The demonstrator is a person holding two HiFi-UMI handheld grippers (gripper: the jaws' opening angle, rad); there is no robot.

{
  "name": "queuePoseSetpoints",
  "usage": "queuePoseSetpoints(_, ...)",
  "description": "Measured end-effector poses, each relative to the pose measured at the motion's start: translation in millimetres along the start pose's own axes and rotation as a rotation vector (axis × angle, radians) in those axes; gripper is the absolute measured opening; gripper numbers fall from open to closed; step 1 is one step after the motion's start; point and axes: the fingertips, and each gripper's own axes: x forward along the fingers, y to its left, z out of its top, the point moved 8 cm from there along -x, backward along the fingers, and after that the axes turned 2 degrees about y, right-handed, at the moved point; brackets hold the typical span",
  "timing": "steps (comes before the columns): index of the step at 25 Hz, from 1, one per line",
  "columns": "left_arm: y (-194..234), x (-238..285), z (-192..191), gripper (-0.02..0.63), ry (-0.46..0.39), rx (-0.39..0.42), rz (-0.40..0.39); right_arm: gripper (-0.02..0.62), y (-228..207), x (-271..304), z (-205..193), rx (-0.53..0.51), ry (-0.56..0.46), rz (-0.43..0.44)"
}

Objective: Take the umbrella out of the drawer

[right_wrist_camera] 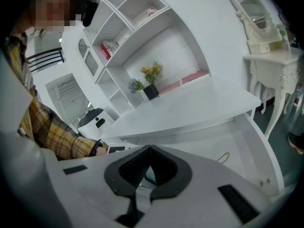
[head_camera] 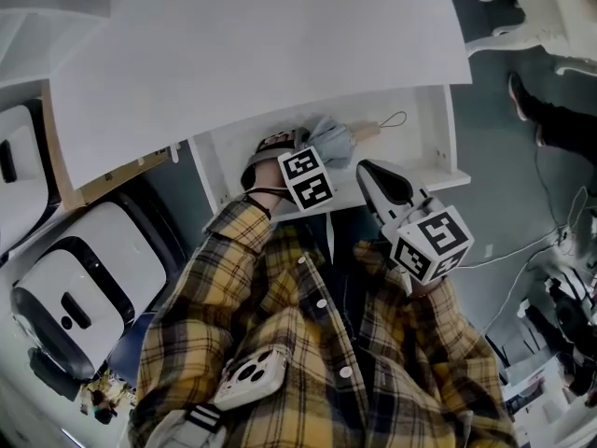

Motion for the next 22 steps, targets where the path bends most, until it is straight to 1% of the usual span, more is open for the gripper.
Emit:
queuePoseSetpoints(4,-1.1,-0.7,-0.3,0.356,-0.004,0.000,0.013,0.017,1.8,-0.7,-1.4,-0.001,0.001,0.002)
queuePoseSetpoints(9,-2.8,-0.7,0.6,0.330,-0.008,0.003,0.027,0.017,1.7,-1.0,-3.8,0.001,0.006,0.002)
queuePoseSetpoints(19,-5.1,-3.4,0.9,0.322,-0.020,0.016,0.042,0.017,5.9,-5.2,-1.6,-0.012,0.007,0.021)
queuePoseSetpoints(22,-5.6,-7.6,-0.5,0.322,-0.029,0.004,0.047,0.017,9.4,-5.5,-1.8,-0.021,0.021,0.030)
